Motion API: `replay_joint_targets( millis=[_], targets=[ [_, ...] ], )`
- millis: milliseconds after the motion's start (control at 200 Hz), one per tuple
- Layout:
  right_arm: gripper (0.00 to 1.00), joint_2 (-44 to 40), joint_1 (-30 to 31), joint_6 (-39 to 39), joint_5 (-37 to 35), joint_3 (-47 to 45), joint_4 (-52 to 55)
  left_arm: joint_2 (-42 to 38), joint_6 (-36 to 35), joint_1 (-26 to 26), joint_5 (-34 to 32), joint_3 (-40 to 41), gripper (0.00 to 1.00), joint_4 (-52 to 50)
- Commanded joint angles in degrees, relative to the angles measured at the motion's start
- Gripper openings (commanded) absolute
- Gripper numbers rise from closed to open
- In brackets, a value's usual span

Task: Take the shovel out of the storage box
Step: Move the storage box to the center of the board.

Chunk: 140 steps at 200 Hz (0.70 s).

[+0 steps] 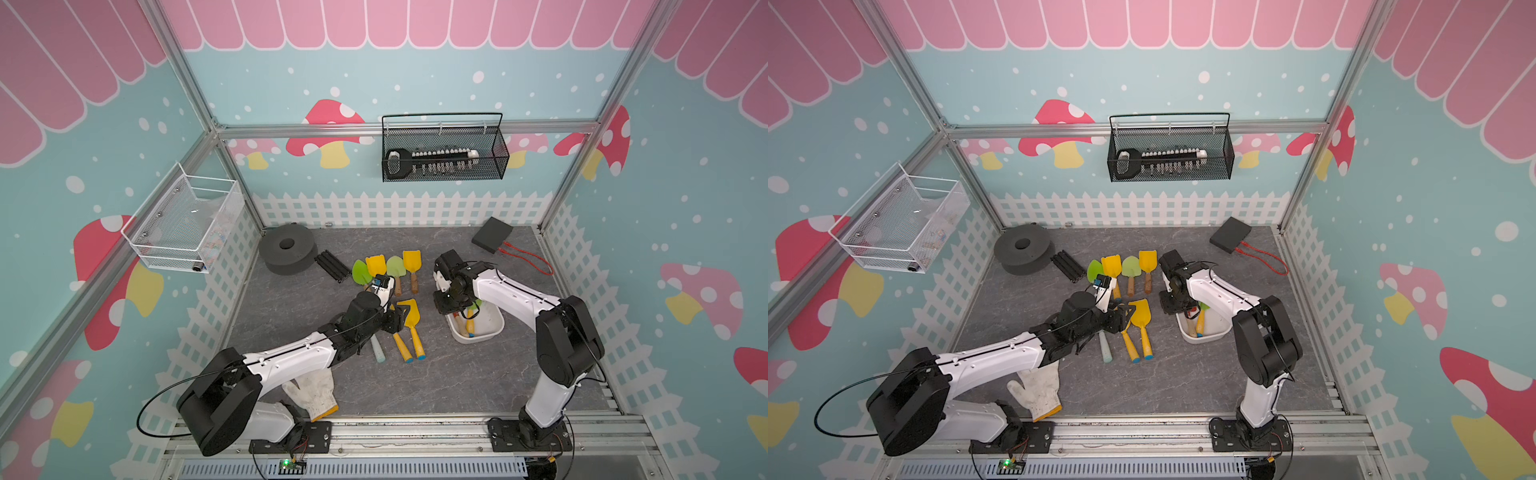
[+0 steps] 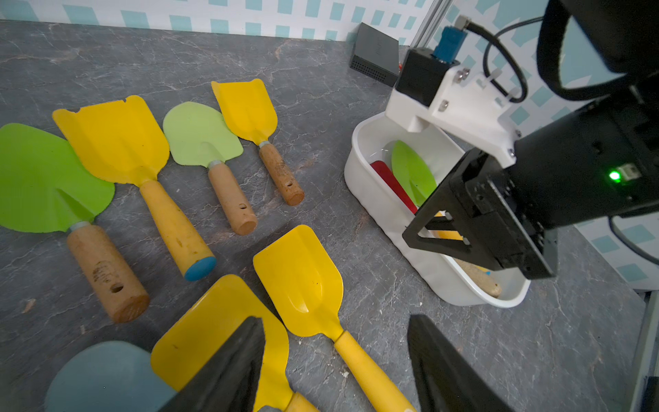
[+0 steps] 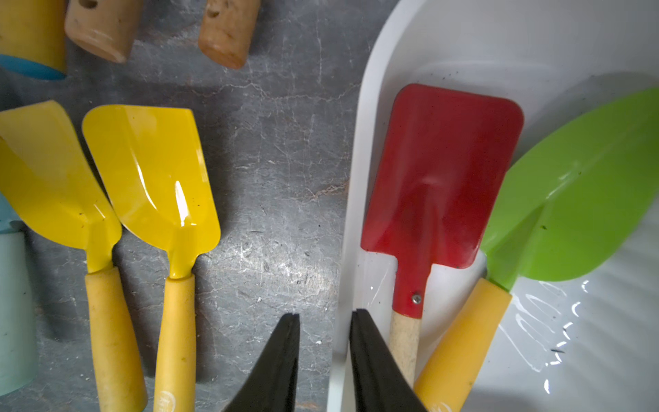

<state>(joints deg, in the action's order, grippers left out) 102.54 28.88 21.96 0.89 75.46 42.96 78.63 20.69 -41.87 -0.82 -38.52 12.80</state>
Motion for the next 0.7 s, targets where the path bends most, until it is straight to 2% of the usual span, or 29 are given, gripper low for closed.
replay_joint_targets(
  millis=[0,365,695],
  targets=[
    [0.27,2.0,-0.7,1.2,-0.7,1.6,0.5,-1.2,-1.1,-0.2,-1.1,0.7,0.68,1.1],
    [0.11,5.3,-3.1,1.4,-1.8,4.5,0.7,-2.1,-1.0,-0.2,-1.6,1.3,0.68,1.5],
    [0.06,11.6,-8.3,1.3,-1.6,12.4,2.1,-1.7,-1.1,-0.2,-1.9,1.2,0.68,1.4]
  ],
)
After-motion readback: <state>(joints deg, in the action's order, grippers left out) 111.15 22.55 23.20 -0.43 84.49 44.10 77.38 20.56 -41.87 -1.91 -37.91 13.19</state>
